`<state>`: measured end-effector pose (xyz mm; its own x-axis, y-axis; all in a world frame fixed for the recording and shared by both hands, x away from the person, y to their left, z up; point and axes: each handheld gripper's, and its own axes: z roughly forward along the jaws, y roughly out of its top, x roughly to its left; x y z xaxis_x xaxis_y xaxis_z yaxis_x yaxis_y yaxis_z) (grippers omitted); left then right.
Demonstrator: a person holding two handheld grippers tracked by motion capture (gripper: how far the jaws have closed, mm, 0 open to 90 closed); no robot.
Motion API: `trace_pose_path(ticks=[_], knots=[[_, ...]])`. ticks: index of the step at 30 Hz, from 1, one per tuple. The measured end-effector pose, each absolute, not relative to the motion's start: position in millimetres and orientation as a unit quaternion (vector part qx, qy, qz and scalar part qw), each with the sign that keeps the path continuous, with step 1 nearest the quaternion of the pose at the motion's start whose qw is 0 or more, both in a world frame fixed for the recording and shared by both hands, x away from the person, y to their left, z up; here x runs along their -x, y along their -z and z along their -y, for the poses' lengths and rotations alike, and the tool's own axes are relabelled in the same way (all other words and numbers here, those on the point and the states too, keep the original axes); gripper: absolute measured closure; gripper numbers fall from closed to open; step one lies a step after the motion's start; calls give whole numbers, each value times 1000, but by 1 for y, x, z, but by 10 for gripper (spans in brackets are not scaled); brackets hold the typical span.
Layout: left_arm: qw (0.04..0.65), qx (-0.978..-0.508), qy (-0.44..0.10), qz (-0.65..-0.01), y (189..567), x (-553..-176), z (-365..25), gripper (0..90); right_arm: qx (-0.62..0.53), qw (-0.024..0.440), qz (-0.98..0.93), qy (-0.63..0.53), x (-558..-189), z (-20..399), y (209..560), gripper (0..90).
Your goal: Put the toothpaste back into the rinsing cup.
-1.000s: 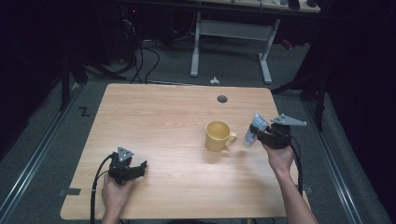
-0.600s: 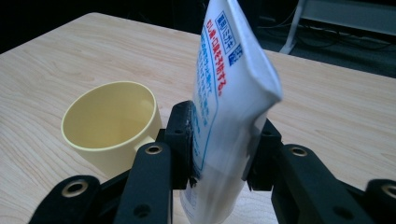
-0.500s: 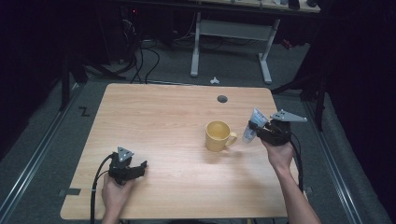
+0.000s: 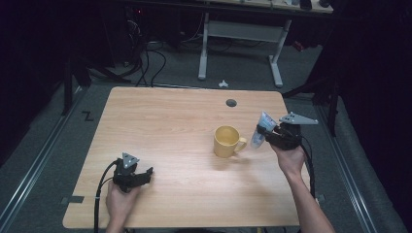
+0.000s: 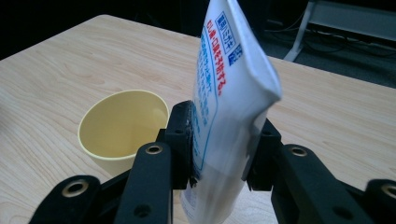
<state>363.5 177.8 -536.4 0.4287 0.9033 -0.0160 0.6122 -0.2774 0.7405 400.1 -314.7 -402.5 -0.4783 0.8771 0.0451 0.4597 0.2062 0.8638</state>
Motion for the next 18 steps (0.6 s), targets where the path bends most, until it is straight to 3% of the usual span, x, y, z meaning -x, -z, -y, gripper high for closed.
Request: trace_pose_path(ticks=[18], knots=[[346, -771, -210, -491, 536, -364, -178, 250, -435, 238, -741, -452, -403, 309, 386, 678]])
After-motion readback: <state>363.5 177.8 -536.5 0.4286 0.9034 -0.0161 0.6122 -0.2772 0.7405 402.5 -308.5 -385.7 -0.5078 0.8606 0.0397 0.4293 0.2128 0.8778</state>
